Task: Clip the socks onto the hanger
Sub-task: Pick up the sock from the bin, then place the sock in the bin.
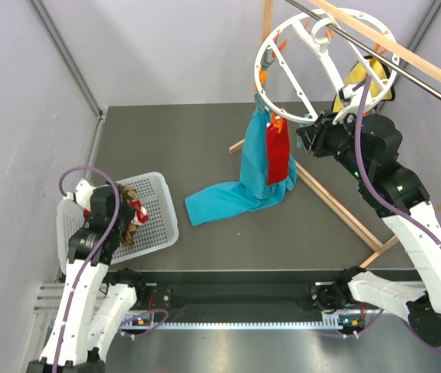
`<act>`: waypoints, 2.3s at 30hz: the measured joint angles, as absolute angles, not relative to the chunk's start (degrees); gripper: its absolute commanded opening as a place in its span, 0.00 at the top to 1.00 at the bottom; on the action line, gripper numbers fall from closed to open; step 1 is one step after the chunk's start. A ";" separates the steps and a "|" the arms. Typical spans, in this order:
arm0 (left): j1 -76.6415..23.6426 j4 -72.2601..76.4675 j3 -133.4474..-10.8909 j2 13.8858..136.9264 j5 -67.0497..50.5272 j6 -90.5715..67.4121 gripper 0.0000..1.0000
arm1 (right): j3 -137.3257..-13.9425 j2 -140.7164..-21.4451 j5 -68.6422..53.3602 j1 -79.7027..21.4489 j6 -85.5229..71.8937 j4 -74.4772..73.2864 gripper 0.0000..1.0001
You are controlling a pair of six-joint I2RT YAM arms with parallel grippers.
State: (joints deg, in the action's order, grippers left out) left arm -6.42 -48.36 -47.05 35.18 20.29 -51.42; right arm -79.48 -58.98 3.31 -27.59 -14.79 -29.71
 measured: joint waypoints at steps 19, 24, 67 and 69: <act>-6.42 -35.90 -32.67 46.63 17.96 -52.18 0.42 | -79.48 -58.87 3.29 -27.59 -15.03 -29.93 1.00; -6.42 -35.09 -32.01 46.63 17.58 -52.45 0.46 | -79.48 -58.87 3.29 -27.59 -15.03 -29.98 1.00; -6.37 -15.75 -43.81 33.28 -22.22 -54.94 1.00 | -79.50 -58.87 2.15 -27.59 -16.01 -30.04 1.00; -6.46 -8.36 -43.46 34.30 -26.94 -59.09 1.00 | -79.57 -58.87 1.89 -27.59 -16.29 -30.04 1.00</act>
State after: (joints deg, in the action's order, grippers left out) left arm -6.46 -8.36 -43.46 34.30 -26.94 -59.09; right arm -79.57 -58.87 1.89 -27.59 -16.29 -30.04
